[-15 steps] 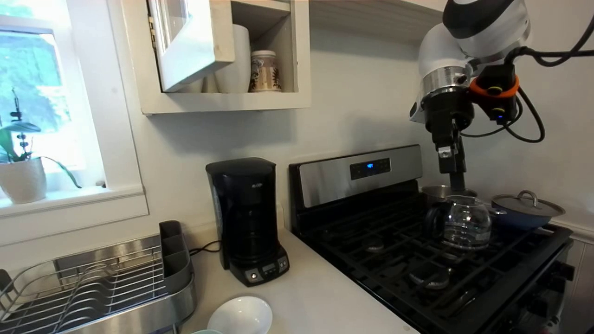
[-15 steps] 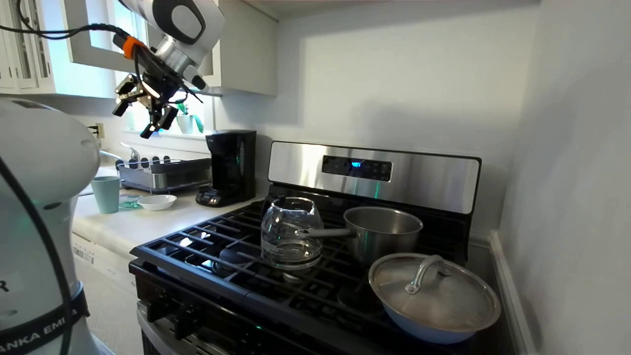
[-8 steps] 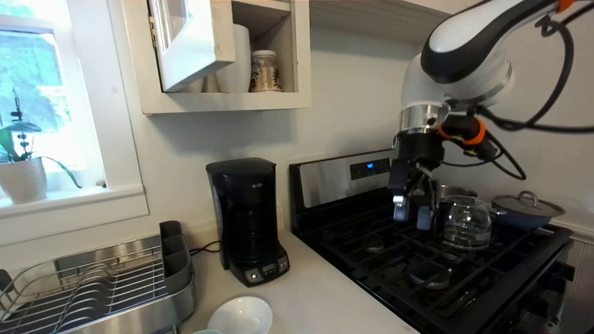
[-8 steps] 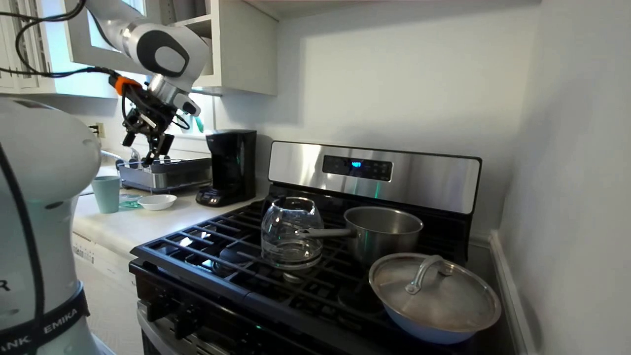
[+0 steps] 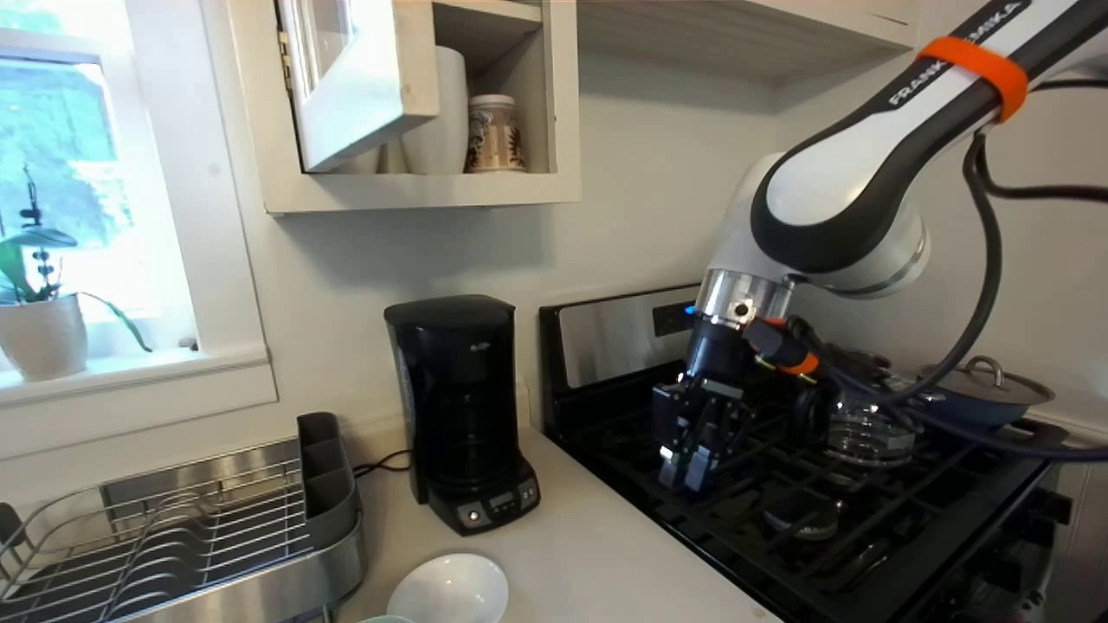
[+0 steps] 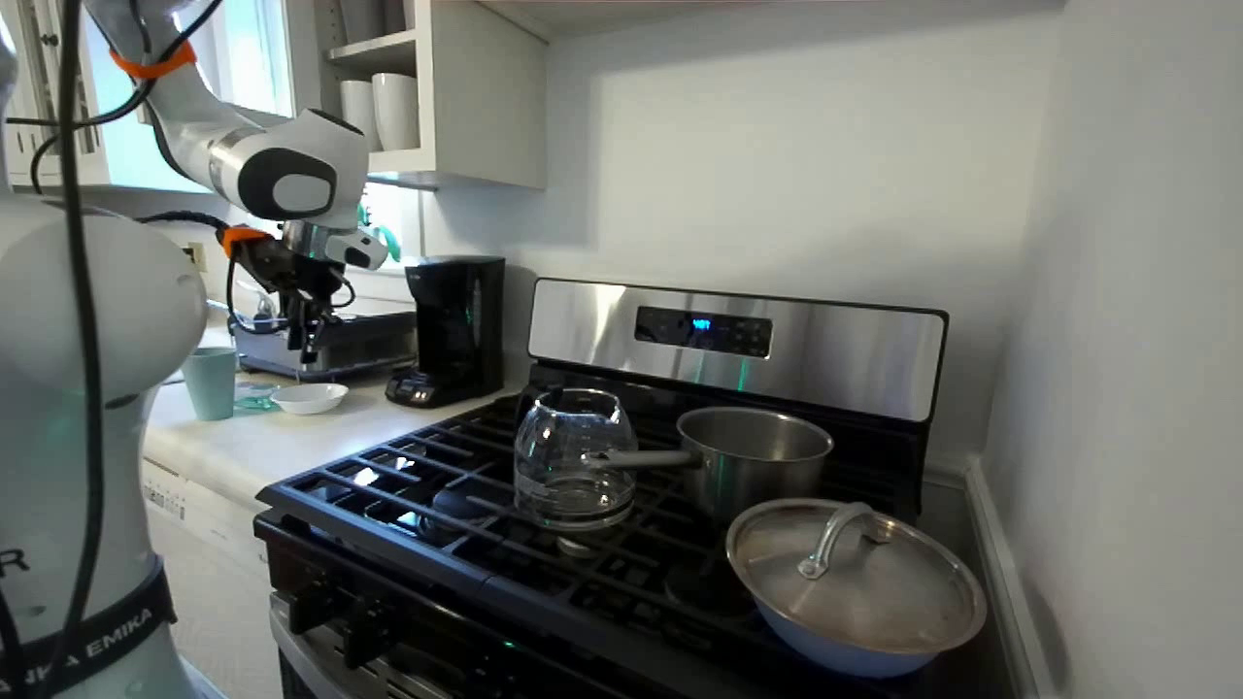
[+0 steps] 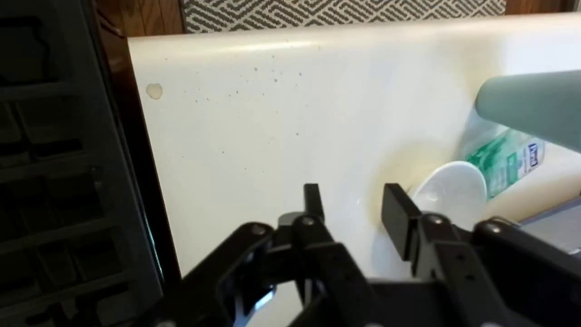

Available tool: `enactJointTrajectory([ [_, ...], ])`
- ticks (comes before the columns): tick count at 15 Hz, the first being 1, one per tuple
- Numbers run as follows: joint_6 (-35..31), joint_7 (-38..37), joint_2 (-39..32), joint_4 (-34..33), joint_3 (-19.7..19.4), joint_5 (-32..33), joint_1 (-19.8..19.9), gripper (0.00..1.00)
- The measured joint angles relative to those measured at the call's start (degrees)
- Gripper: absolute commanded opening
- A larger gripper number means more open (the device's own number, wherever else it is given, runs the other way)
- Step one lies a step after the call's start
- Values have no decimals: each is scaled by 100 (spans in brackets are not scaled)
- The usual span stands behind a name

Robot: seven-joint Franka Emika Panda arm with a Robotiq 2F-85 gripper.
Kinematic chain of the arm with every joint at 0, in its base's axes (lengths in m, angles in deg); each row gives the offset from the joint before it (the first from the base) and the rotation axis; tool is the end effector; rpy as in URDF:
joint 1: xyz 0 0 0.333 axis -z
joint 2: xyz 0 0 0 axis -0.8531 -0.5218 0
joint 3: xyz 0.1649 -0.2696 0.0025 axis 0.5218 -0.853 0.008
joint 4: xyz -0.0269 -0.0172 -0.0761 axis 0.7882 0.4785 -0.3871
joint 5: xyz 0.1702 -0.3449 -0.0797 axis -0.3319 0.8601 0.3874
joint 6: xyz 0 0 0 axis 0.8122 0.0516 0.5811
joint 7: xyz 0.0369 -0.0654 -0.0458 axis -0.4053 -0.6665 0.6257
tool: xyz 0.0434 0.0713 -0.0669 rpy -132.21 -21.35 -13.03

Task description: Press a button on the black gadget on the left

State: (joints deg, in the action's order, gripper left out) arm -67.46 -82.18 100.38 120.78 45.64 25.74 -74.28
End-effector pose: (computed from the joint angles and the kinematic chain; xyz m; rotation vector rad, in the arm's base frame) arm 0.3621 0.2760 0.3475 -2.7505 0.0953 -0.0275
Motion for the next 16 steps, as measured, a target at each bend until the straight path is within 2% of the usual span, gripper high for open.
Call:
enactJointTrajectory([
  [1, -303, -90, -198, -27, 11, 14, -59, 3],
  [3, -891, -273, -625, -117, 27, 15, -161, 0],
  [10, -2526, -1020, -1942, -683, -30, 140, -355, 0],
  [13, -3169, -1583, -2440, -886, -295, 569, -592, 0],
  [14, -3309, -1717, -2595, -966, -436, 692, -724, 1],
  [16, -3330, -1738, -2842, -1169, -441, 767, -778, 1],
])
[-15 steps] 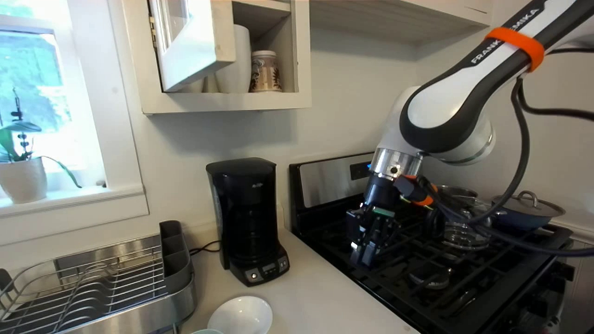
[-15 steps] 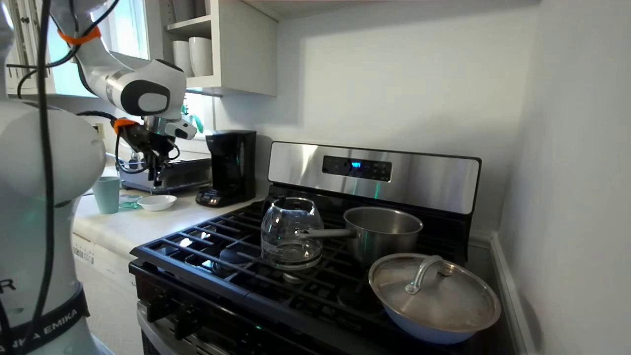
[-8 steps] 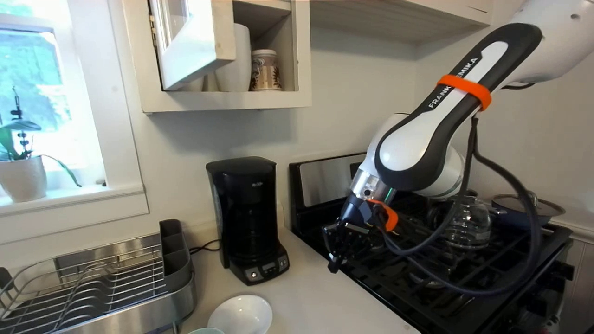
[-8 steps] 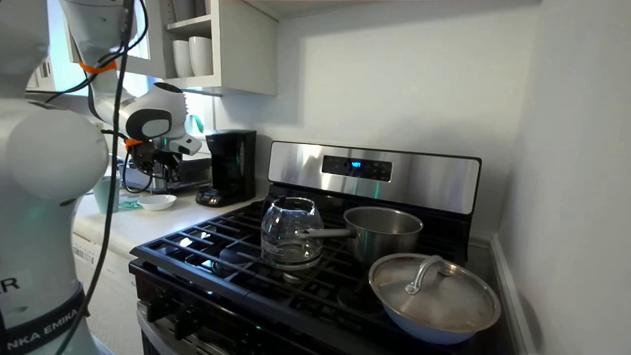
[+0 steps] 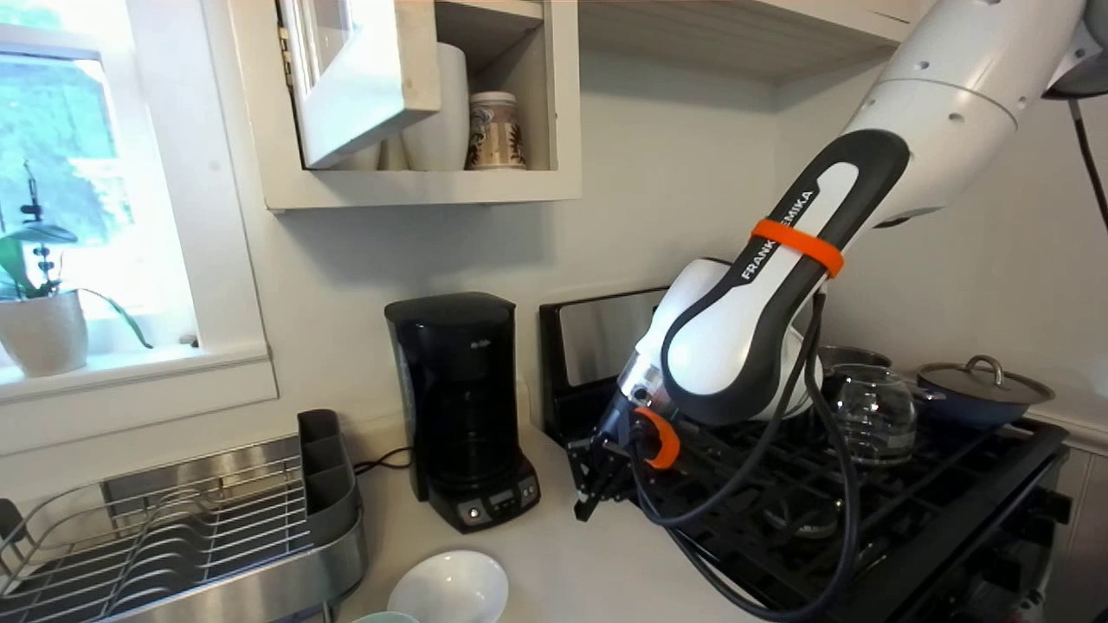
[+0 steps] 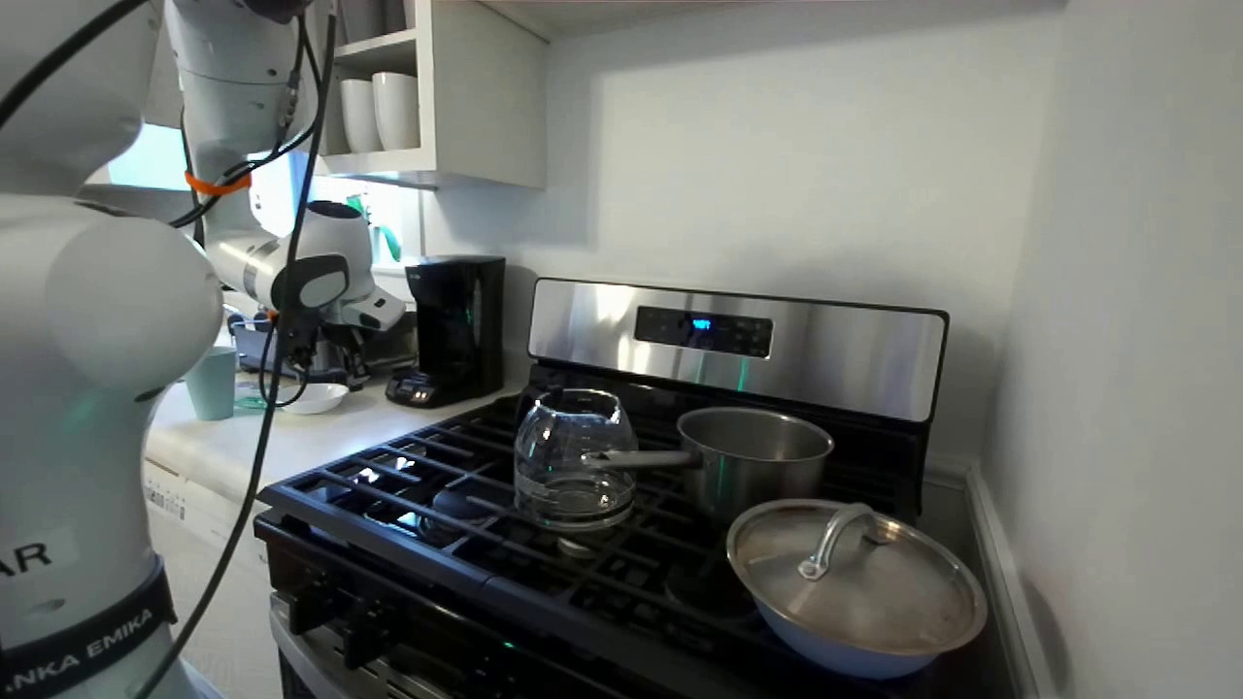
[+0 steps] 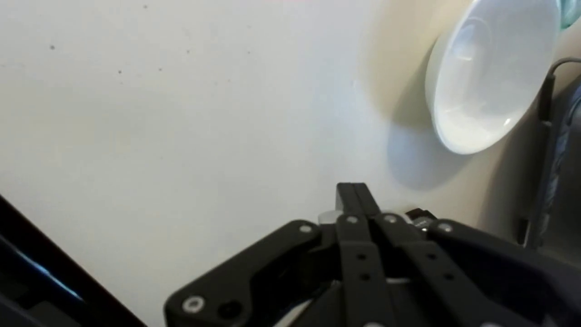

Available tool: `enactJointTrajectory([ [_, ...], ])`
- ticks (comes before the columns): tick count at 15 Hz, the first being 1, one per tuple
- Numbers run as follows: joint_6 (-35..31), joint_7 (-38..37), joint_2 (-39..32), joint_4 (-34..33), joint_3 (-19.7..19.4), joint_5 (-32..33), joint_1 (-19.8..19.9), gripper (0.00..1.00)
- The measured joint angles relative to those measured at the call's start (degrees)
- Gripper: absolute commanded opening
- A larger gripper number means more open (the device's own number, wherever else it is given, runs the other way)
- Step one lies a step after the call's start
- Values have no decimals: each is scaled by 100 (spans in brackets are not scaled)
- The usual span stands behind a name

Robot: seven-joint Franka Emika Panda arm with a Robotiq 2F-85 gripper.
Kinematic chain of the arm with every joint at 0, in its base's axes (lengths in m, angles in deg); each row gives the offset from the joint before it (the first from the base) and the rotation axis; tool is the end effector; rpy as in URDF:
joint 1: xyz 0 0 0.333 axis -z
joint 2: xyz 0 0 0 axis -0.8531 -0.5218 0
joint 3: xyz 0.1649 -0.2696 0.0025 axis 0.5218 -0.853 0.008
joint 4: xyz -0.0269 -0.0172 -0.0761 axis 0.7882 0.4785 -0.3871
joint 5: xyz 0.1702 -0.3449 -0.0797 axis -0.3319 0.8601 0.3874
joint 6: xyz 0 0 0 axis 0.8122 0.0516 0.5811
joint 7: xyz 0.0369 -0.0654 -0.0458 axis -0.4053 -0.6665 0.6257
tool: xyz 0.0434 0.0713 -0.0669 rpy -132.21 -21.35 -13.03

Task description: Press a button on the black gadget on the left

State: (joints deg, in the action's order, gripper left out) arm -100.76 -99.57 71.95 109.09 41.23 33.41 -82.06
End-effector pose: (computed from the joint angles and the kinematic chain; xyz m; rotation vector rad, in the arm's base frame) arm 0.4346 0.3312 0.2530 -2.6350 0.4776 -0.3231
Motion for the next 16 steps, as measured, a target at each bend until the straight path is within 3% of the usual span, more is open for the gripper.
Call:
enactJointTrajectory([
  [9, -8, 2, -208, -184, -43, 51, 3, 0],
  [16, -276, 74, -983, -831, -117, 250, -3, 0],
])
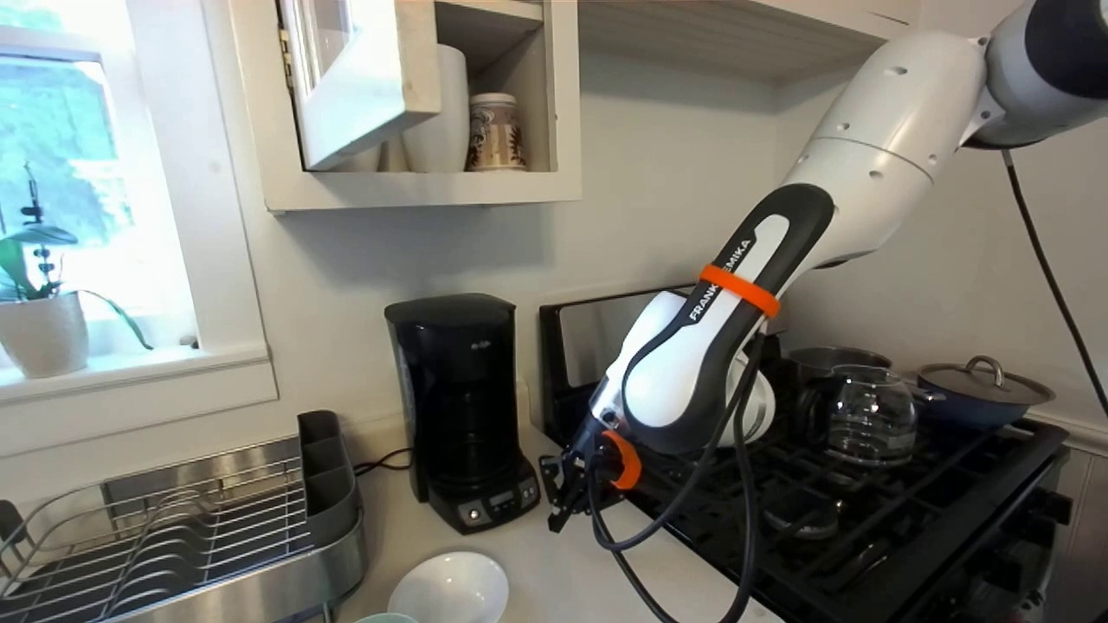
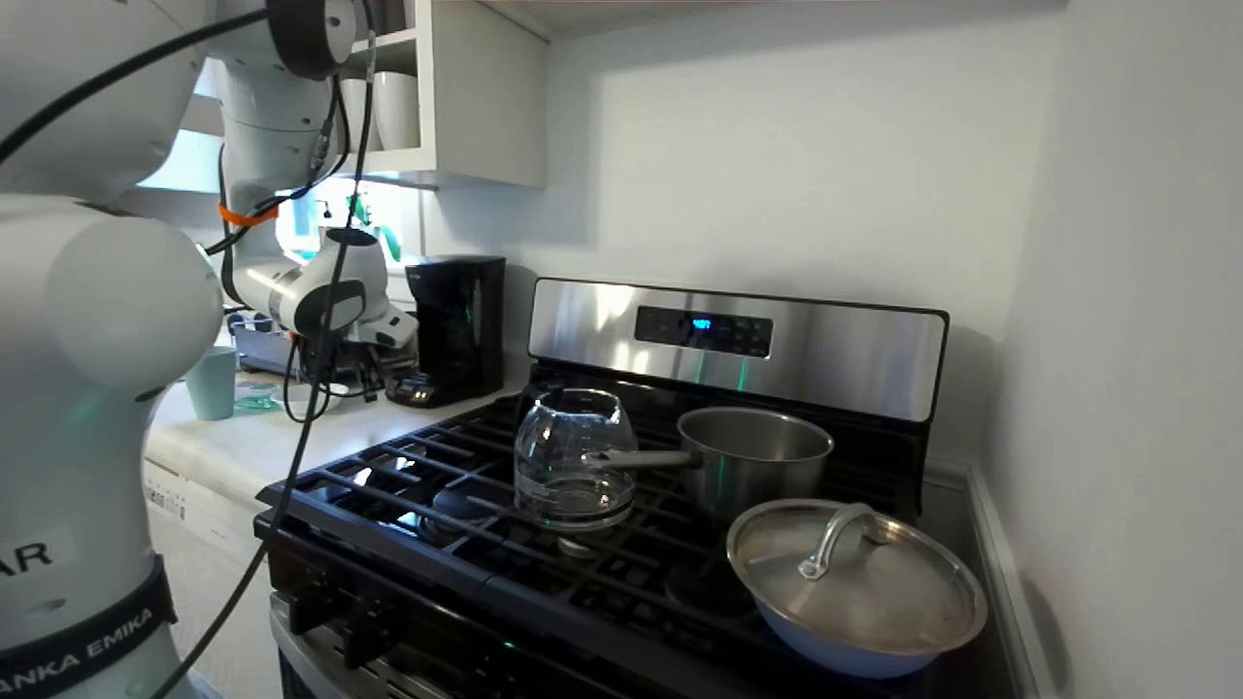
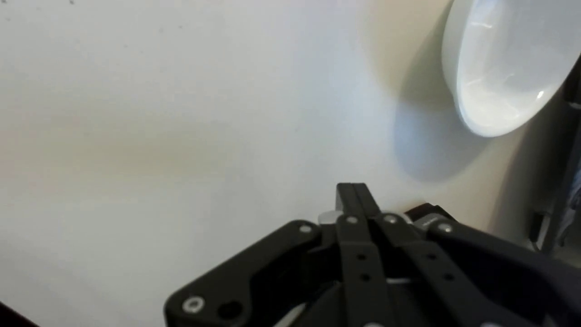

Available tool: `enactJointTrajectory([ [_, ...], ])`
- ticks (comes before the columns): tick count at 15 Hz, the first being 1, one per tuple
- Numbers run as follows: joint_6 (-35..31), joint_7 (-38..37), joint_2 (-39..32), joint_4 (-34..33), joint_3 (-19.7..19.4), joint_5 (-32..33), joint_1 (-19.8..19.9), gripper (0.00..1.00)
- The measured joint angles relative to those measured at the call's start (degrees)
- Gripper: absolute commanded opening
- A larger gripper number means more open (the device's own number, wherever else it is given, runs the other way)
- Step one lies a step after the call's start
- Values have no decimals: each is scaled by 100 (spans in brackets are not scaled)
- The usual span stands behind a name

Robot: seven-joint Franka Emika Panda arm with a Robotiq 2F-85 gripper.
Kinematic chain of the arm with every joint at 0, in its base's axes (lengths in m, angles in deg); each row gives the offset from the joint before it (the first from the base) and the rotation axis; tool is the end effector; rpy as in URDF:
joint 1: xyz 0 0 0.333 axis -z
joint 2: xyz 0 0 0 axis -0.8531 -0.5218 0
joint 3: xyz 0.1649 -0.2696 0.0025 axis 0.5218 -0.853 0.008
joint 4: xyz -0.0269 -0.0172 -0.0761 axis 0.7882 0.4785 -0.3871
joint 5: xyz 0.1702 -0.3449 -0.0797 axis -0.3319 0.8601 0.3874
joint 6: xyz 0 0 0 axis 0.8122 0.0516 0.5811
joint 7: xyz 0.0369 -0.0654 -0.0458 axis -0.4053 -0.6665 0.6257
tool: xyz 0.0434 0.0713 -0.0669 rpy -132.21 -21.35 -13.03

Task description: Press a button on the black gadget on the left

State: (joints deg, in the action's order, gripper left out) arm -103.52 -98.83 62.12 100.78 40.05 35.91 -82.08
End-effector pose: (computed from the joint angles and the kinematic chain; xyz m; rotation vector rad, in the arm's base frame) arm 0.4722 0.3462 0.2180 -2.6183 0.4737 -0.3490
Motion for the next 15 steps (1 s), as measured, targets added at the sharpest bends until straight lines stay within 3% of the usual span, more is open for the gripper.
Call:
enactJointTrajectory([
  [15, -41, 63, -801, -1123, -335, 23, -201, 0],
])
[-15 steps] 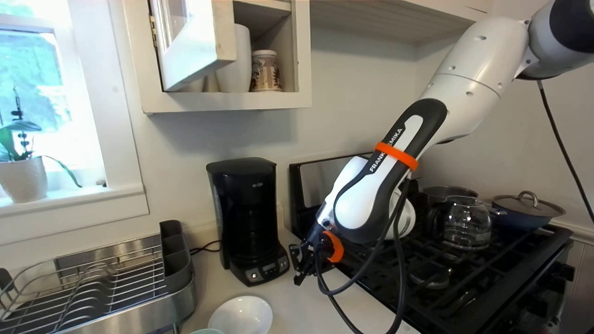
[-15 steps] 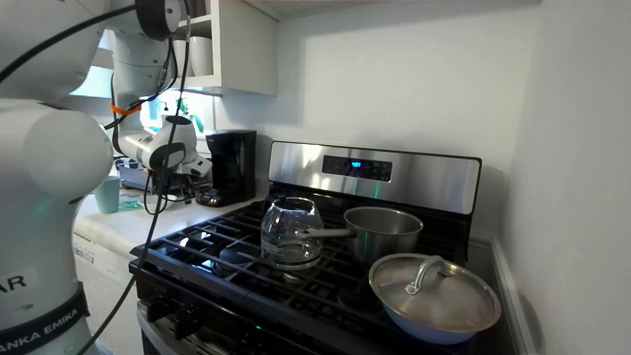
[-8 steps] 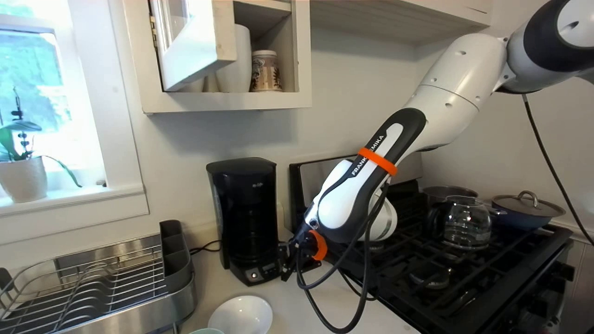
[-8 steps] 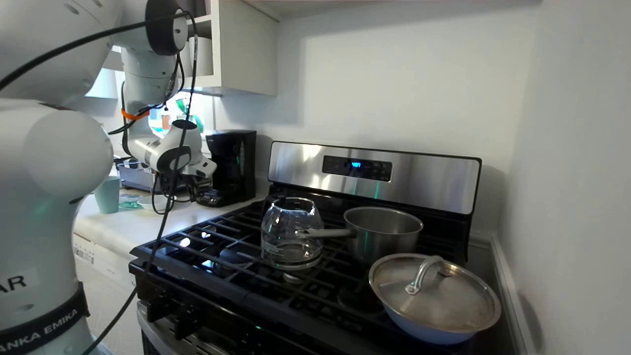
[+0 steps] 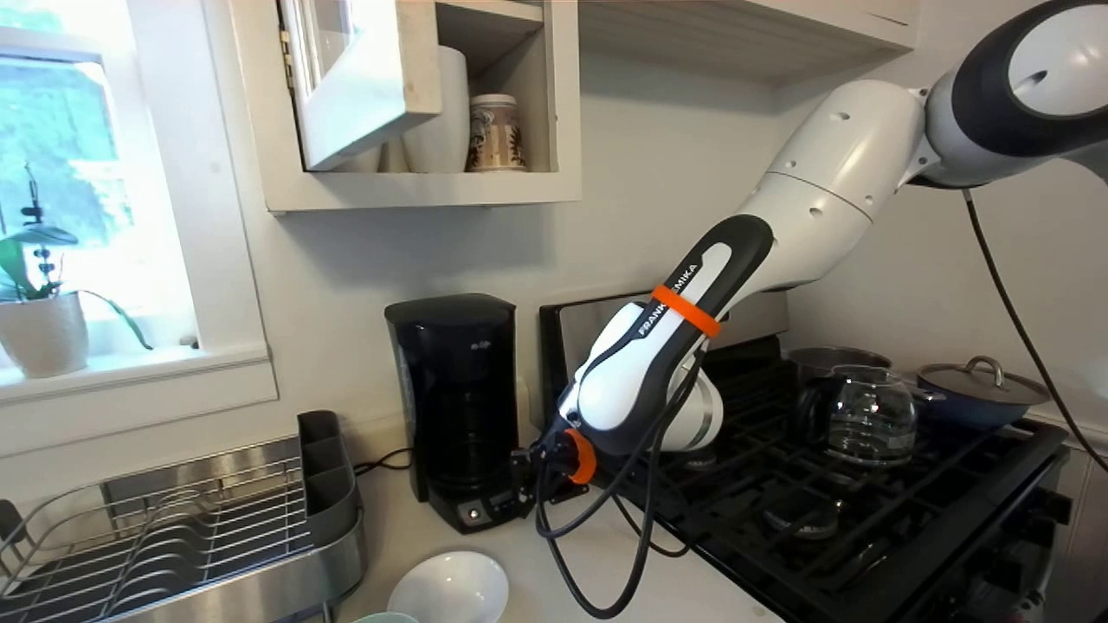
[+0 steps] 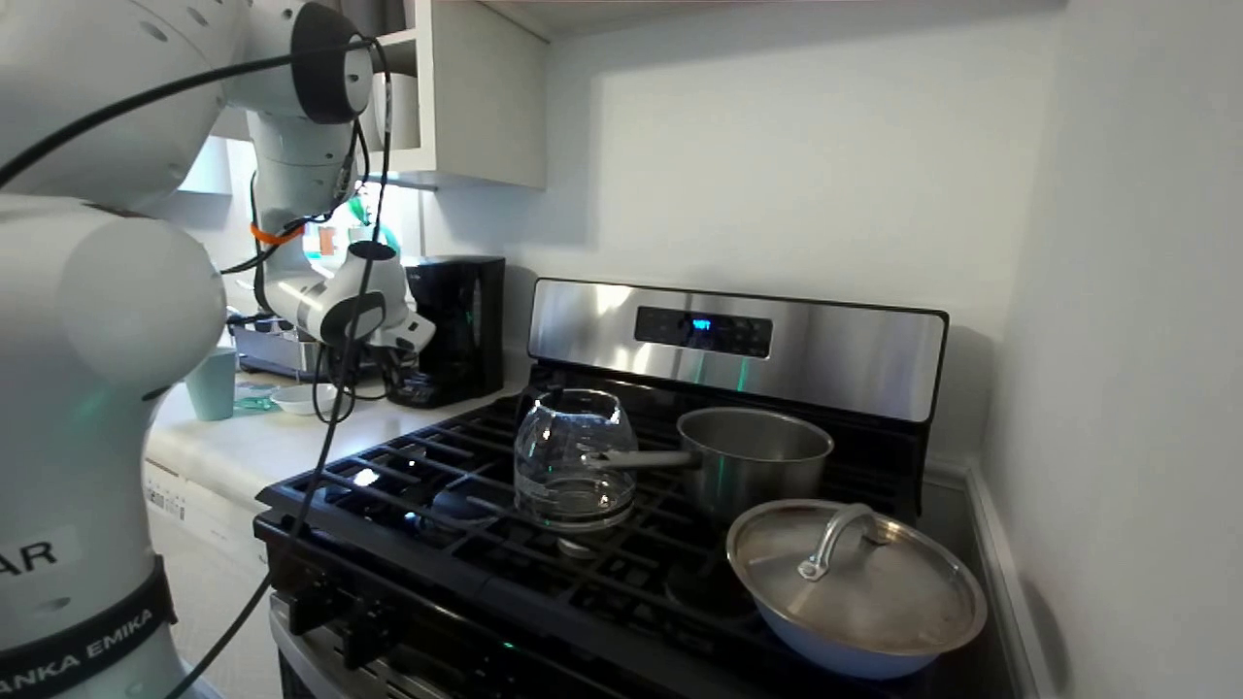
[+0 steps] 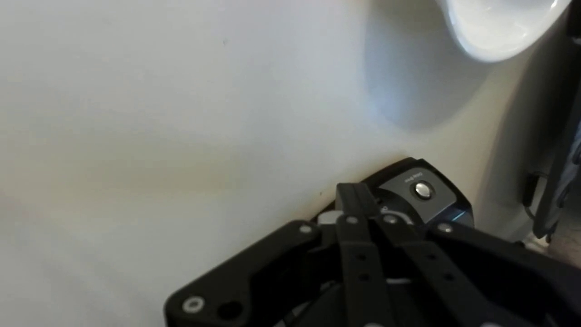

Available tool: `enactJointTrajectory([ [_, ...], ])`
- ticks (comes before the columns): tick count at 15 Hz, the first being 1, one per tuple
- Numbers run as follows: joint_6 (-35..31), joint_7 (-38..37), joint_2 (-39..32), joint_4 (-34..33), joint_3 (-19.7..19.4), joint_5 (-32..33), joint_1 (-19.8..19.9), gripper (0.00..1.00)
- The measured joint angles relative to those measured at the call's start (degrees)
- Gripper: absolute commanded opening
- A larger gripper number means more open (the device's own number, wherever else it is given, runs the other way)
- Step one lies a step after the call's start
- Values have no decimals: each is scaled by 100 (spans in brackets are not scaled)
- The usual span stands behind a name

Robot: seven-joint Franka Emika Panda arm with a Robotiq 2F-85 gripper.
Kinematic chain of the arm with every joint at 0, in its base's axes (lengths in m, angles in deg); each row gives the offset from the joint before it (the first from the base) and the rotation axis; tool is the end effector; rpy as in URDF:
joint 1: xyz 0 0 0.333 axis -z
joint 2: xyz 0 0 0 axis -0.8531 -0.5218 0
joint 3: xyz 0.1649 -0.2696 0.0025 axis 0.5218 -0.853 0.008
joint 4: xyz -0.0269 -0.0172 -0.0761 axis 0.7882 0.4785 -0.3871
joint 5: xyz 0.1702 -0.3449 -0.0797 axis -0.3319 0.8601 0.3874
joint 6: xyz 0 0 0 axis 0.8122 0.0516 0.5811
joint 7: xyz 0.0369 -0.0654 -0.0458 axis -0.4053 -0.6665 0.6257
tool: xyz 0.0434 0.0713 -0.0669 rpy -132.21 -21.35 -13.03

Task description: Press a button on the black gadget on the left

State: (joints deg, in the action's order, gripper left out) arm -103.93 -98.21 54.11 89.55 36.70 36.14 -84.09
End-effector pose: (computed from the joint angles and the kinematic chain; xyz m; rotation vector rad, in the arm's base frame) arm 0.5239 0.3621 0.2052 -2.5687 0.5001 -0.4148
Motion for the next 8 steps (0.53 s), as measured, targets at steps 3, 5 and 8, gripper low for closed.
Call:
enactJointTrajectory([
  [3, 0, 0, -59, -82, -56, 0, -31, 0],
  [5, 0, 0, -99, -134, -90, 0, -48, 0],
  [8, 0, 0, -169, -207, -143, 0, -74, 0],
])
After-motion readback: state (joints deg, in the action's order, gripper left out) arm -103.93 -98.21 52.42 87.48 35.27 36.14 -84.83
